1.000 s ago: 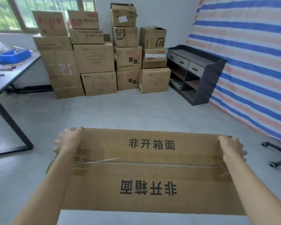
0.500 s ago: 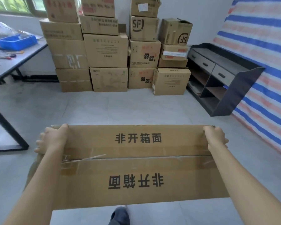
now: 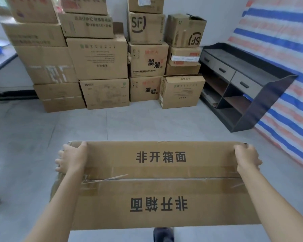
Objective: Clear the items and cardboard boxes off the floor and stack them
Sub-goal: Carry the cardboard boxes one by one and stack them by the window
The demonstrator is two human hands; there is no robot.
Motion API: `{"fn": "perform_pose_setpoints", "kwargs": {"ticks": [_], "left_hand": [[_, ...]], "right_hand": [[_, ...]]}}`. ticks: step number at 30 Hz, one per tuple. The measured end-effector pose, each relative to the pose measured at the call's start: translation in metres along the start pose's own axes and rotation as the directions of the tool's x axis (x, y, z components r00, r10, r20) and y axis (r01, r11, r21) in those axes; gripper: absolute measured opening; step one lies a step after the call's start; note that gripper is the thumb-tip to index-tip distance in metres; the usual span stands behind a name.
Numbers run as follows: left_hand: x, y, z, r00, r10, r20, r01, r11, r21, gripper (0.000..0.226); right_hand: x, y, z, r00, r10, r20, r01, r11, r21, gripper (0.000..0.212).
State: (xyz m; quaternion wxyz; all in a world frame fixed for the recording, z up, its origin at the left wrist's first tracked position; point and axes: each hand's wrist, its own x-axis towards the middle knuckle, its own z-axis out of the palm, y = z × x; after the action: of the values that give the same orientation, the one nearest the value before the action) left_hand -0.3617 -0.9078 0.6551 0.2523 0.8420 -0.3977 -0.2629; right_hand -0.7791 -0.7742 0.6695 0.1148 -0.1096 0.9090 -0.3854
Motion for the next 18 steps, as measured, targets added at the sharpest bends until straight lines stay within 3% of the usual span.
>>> {"fn": "perform_pose_setpoints", "kwargs": {"ticks": [6, 10, 18], "left_hand": [[0.067, 0.102, 0.075, 1.0, 0.02, 0.002, -0.02, 1.0, 0.018, 0.06], [0.114, 0.172, 0.116, 0.999, -0.042, 0.007, 0.042, 0.999, 0.016, 0.057], [0.2, 0.26, 0.174, 0.982, -0.144, -0.119, 0.142, 0.99, -0.027, 0.056]], "right_hand": [[0.111, -0.073, 0.08, 0.998, 0.008, 0.067, -0.011, 0.999, 0.042, 0.043], [0.188, -0.135, 0.138, 0.991, -0.005, 0.131, 0.003, 1.0, 0.016, 0.042], [0.281, -0.239, 0.253, 0.962, -0.069, 0.266, 0.055, 0.997, 0.061, 0.051]]}}
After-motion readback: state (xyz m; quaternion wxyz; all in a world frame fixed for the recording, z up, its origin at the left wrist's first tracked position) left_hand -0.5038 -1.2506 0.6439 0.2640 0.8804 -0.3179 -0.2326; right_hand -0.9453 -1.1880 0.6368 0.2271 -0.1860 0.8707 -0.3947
